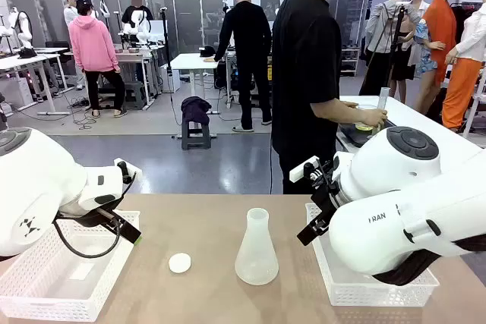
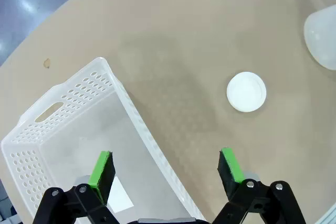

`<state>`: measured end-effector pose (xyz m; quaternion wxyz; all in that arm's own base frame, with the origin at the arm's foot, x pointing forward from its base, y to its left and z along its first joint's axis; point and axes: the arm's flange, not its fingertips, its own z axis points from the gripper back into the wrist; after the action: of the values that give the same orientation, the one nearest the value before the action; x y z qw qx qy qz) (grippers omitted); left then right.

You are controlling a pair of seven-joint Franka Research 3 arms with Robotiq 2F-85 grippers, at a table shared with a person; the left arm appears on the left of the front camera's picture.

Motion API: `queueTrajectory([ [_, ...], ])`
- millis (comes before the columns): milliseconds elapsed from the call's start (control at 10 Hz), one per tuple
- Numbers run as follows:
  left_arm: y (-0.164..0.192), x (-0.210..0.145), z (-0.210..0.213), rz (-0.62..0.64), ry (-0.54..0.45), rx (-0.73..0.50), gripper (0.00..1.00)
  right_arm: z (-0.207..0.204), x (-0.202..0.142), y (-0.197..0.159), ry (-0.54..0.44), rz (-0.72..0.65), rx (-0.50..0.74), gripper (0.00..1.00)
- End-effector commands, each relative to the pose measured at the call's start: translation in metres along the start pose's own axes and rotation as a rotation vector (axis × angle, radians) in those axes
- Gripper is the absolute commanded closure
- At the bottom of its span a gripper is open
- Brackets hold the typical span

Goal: Prepare the solutions needed for the experiment.
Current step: Pick up the Plastic Funnel and insert it into the Big flask.

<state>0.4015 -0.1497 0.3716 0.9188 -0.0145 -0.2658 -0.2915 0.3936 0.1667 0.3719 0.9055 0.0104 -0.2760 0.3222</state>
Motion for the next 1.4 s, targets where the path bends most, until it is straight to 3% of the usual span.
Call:
queueTrajectory([
  [0, -0.0003, 0.0001, 0.0000, -0.001, 0.000, 0.000, 0.00, 0.0000, 0.0000, 0.0000, 0.000, 0.000, 0.000, 0.00],
  [1300, -0.0003, 0.0001, 0.0000, -0.001, 0.000, 0.000, 0.00, 0.0000, 0.0000, 0.0000, 0.000, 0.000, 0.000, 0.00],
])
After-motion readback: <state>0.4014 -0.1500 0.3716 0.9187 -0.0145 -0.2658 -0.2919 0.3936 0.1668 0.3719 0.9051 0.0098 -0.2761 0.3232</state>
